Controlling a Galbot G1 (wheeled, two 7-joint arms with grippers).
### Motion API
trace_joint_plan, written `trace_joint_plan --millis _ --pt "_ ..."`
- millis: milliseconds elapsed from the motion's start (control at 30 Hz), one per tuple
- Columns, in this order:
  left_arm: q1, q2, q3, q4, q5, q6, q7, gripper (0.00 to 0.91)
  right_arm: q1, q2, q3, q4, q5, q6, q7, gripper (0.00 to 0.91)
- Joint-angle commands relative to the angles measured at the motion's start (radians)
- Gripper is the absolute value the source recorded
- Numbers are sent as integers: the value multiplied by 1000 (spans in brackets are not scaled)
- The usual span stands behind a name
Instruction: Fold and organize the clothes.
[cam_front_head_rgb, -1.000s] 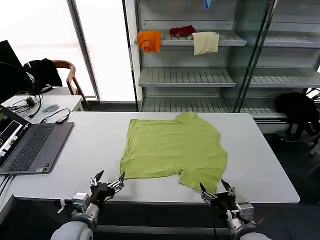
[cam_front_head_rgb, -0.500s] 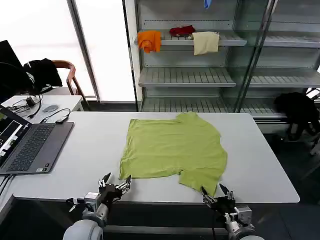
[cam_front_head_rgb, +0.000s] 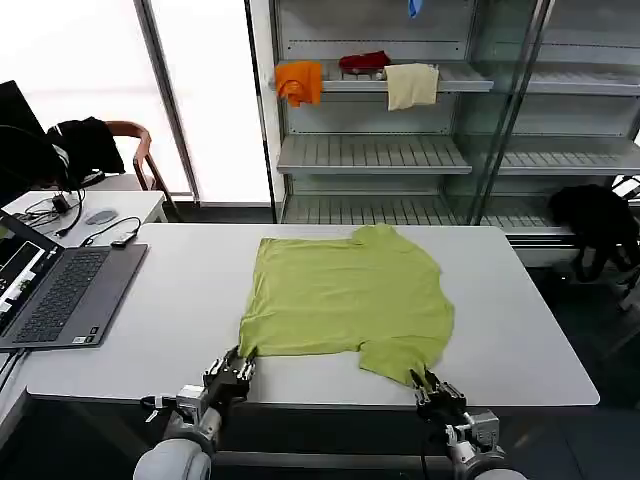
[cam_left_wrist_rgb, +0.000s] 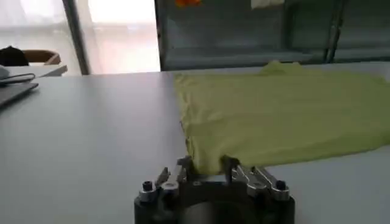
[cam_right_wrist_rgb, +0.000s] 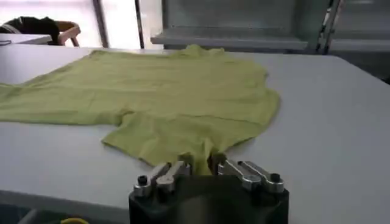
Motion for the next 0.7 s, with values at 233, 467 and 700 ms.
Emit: trace_joint_plan --millis 233,467,700 --pt "9 2 -10 -66 4 -9 10 0 7 3 20 31 45 13 2 0" --pt "-22 -3 -15 -72 -33 -33 14 0 47 17 34 37 75 9 9 0" --pt "-137 -15 -18 -48 -126 -18 4 0 183 31 44 10 119 -29 38 0"
